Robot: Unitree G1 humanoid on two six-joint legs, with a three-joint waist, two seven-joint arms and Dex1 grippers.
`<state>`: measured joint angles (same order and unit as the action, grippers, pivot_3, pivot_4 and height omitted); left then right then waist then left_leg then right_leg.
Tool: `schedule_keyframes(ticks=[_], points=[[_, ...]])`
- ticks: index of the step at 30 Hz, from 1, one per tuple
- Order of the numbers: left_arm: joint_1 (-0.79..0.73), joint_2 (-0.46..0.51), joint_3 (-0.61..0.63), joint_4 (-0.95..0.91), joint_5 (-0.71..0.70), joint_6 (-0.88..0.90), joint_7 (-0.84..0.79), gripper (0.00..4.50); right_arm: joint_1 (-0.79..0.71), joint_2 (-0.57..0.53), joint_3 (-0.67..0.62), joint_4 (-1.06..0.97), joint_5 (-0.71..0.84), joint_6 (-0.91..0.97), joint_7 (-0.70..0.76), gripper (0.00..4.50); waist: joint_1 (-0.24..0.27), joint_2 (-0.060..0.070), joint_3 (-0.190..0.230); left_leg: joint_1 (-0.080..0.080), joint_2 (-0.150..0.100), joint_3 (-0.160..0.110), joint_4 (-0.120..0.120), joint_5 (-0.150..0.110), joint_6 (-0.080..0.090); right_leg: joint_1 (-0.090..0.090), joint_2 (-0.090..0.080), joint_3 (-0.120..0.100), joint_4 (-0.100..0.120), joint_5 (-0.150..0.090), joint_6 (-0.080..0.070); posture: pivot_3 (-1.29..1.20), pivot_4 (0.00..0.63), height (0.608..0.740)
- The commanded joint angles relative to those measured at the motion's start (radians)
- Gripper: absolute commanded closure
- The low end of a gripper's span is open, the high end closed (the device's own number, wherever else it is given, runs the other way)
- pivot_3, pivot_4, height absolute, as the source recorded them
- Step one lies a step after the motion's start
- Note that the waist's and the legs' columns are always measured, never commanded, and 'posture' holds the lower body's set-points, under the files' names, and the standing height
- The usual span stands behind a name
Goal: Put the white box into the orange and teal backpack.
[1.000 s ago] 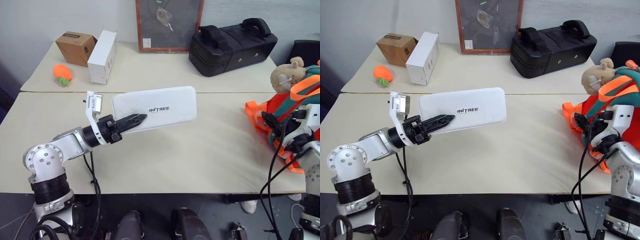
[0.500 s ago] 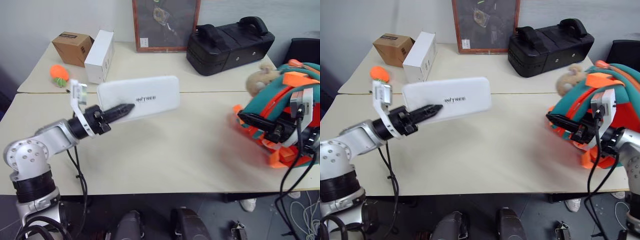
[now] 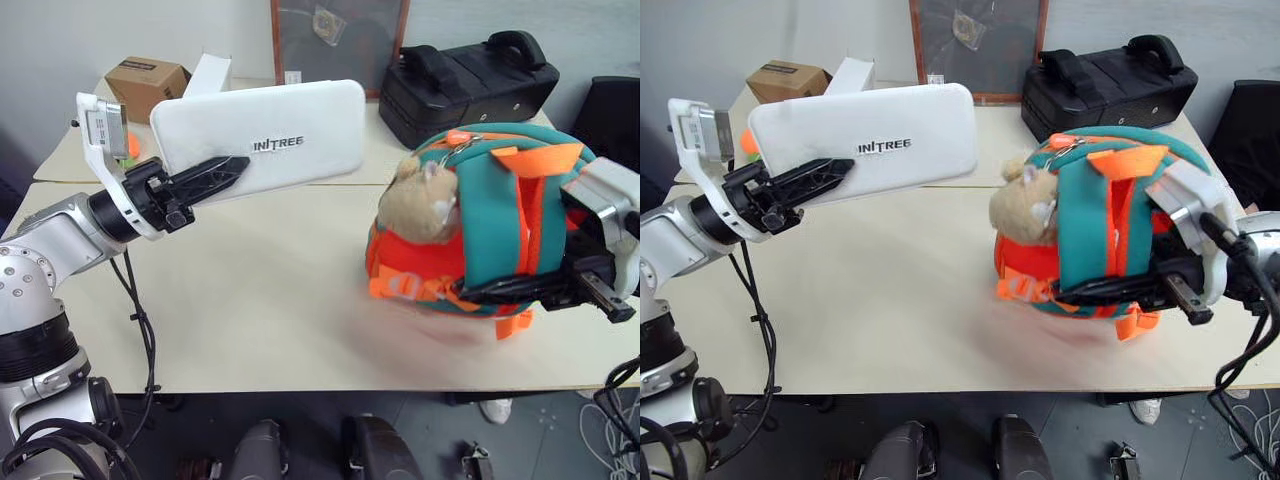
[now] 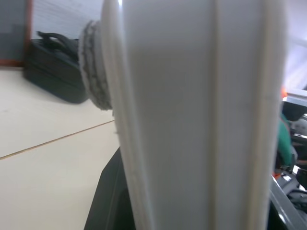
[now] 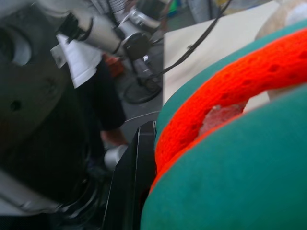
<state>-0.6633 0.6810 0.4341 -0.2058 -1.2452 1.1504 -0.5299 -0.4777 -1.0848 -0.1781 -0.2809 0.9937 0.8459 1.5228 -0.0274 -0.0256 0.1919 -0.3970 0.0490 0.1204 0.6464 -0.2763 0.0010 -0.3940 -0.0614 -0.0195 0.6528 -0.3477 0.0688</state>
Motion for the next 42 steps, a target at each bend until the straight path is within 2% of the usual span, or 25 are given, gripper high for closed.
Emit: schedule_keyframes(ticks=[1, 6, 14, 20, 26, 31, 36, 40, 42], points=[[-0.033, -0.005, -0.043, -0.051, 0.003, -0.05, -0.035, 3.16, -0.002, -0.001, 0.015, 0.003, -0.028, -0.043, 0.046, 4.48, 0.001, 0.0, 0.0, 0.0, 0.0, 0.0, 0.0, 0.0, 0.0, 0.0, 0.0, 0.0, 0.0, 0.0, 0.0, 0.0, 0.15, 0.74], [-0.068, -0.004, -0.195, 0.016, 0.169, -0.164, -0.162, 3.16, 0.036, -0.01, 0.032, 0.0, -0.061, -0.071, 0.061, 4.48, 0.002, 0.0, 0.0, 0.0, 0.0, 0.0, 0.001, 0.002, -0.001, 0.0, 0.001, 0.0, 0.0, 0.0, 0.0, 0.0, 0.15, 0.74], [-0.249, -0.001, -0.339, 0.25, 0.358, -0.294, -0.405, 3.16, 0.149, -0.078, -0.027, -0.027, -0.059, -0.103, 0.088, 4.48, 0.001, -0.001, 0.001, 0.0, 0.0, 0.0, 0.002, 0.003, -0.001, 0.0, 0.001, -0.001, 0.002, 0.0, 0.0, 0.0, 0.15, 0.74], [-0.284, -0.023, -0.393, 0.303, 0.426, -0.332, -0.525, 3.16, 0.154, -0.057, -0.056, -0.049, -0.04, -0.086, 0.034, 4.48, 0.001, -0.001, 0.001, 0.0, 0.001, 0.0, 0.001, 0.004, -0.002, -0.001, 0.002, -0.001, 0.002, 0.0, 0.0, 0.0, 0.15, 0.74], [-0.317, -0.062, -0.554, 0.379, 0.646, -0.523, -0.642, 3.16, 0.106, -0.049, -0.106, -0.042, 0.061, -0.008, -0.03, 4.48, 0.007, -0.001, 0.001, -0.001, 0.0, 0.0, 0.003, 0.003, 0.0, -0.001, 0.001, -0.001, 0.002, 0.0, 0.001, 0.0, 0.15, 0.74], [-0.416, -0.174, -0.628, 0.496, 0.741, -0.608, -0.701, 3.16, 0.042, -0.036, -0.097, -0.032, 0.093, 0.027, -0.068, 4.48, 0.025, -0.001, 0.001, -0.003, 0.0, -0.001, 0.005, 0.003, 0.001, -0.002, 0.001, -0.001, 0.002, 0.0, 0.001, 0.0, 0.15, 0.74], [-0.507, -0.4, -0.669, 0.657, 0.829, -0.705, -0.655, 3.16, 0.008, 0.003, -0.033, -0.041, 0.015, -0.038, -0.066, 4.48, 0.03, -0.001, 0.001, -0.007, -0.001, -0.001, 0.007, 0.002, 0.003, -0.004, 0.001, -0.002, 0.002, 0.001, 0.001, 0.0, 0.15, 0.74], [-0.517, -0.585, -0.708, 0.764, 0.923, -0.783, -0.557, 3.16, -0.017, 0.039, -0.021, -0.057, 0.027, -0.028, -0.097, 4.48, 0.028, -0.001, 0.001, -0.01, -0.001, -0.001, 0.009, 0.0, 0.005, -0.005, 0.0, -0.002, 0.002, 0.001, 0.002, 0.0, 0.15, 0.74], [-0.513, -0.629, -0.714, 0.801, 0.959, -0.816, -0.532, 3.16, -0.02, 0.052, -0.021, -0.067, 0.031, -0.024, -0.114, 4.48, 0.026, -0.001, 0.001, -0.009, -0.001, -0.001, 0.009, 0.0, 0.005, -0.005, 0.0, -0.002, 0.002, 0.001, 0.002, 0.0, 0.15, 0.74]])
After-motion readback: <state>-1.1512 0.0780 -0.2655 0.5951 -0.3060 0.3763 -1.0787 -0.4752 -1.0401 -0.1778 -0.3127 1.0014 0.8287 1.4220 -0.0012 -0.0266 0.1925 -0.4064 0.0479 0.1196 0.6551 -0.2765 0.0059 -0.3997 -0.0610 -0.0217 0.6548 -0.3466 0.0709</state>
